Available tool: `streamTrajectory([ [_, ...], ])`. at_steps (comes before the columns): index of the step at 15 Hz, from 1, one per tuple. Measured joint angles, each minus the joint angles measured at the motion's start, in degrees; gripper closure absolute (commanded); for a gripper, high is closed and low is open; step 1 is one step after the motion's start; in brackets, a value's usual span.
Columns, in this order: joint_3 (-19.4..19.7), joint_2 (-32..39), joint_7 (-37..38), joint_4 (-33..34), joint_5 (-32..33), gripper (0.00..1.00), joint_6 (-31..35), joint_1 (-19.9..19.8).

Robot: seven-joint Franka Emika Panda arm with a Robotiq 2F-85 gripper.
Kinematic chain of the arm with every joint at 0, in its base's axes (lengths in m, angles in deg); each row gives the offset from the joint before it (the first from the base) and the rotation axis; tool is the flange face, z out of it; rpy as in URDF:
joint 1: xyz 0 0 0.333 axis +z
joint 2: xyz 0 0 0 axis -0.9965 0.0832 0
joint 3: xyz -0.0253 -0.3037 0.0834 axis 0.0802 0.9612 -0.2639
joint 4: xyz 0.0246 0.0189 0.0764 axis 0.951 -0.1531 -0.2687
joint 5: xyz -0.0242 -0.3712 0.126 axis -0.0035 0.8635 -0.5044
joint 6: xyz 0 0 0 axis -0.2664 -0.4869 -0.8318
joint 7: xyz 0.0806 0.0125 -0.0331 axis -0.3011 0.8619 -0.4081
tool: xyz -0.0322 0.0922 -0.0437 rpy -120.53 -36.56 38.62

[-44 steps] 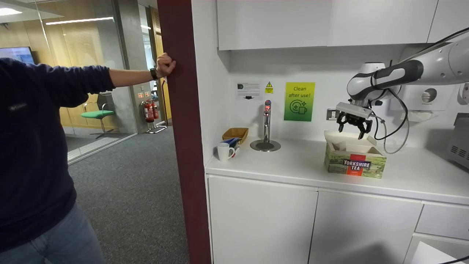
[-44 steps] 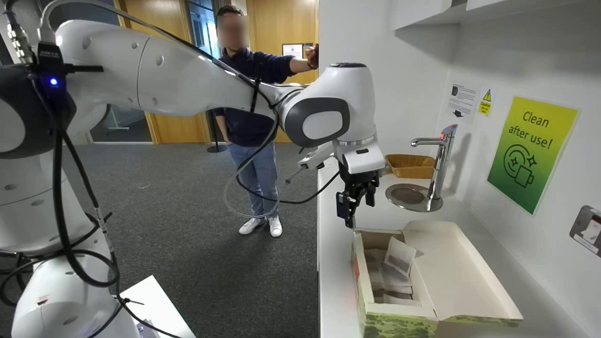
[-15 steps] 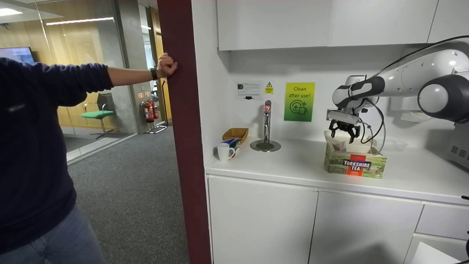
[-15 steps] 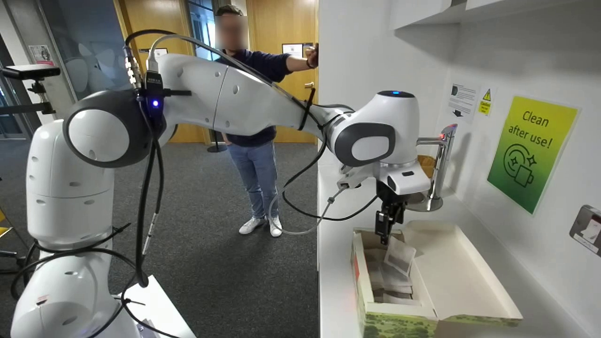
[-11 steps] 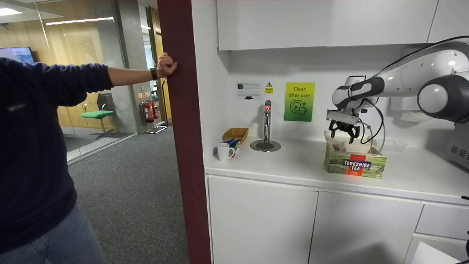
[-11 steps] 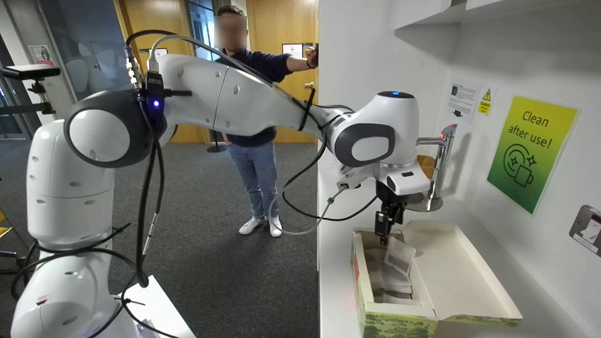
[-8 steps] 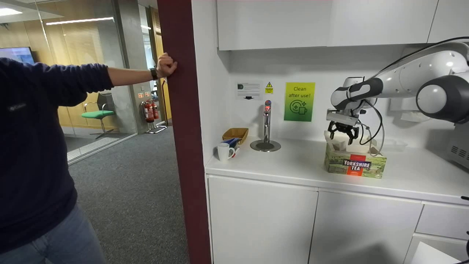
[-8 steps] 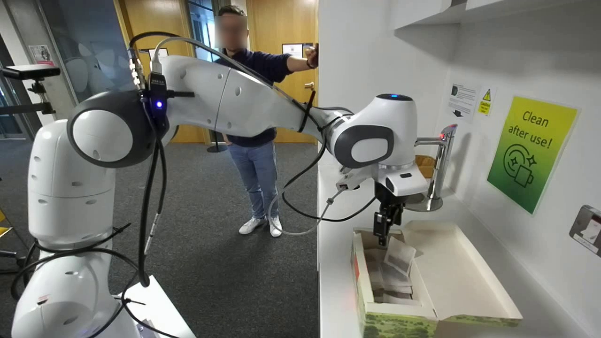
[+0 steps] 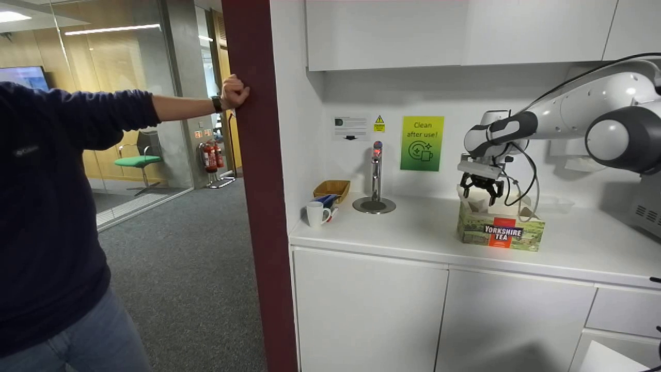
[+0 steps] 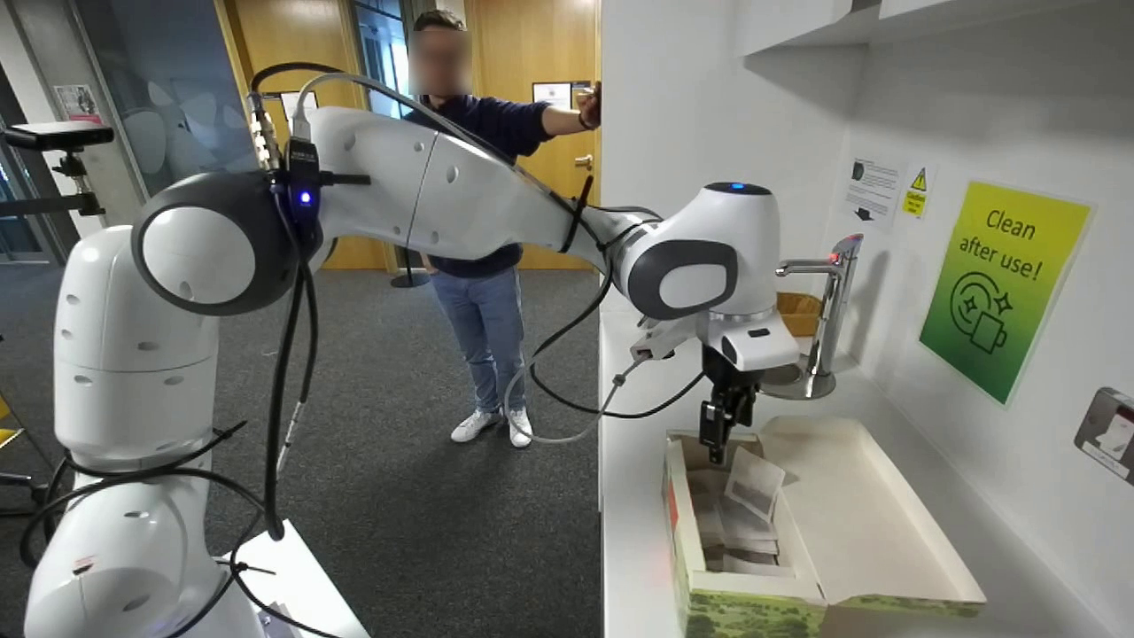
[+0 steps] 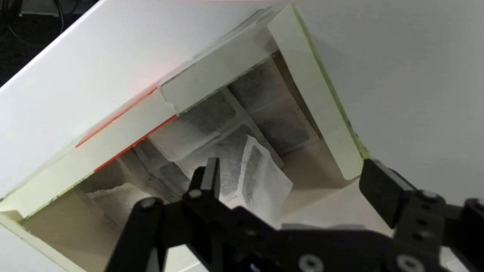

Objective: Move a tea bag to the counter

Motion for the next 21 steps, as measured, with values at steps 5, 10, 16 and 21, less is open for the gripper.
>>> streamTrajectory([
  [5,1.2,0.3,0.1,0.0,0.1,0.00,0.0,-0.1],
  [10,2.1,1.6,0.1,0.1,0.1,0.00,0.0,-0.7],
  [16,2.5,3.6,0.2,0.7,0.1,0.25,0.0,-0.7],
  [21,2.5,4.6,0.2,1.3,0.1,0.55,0.0,-0.7],
])
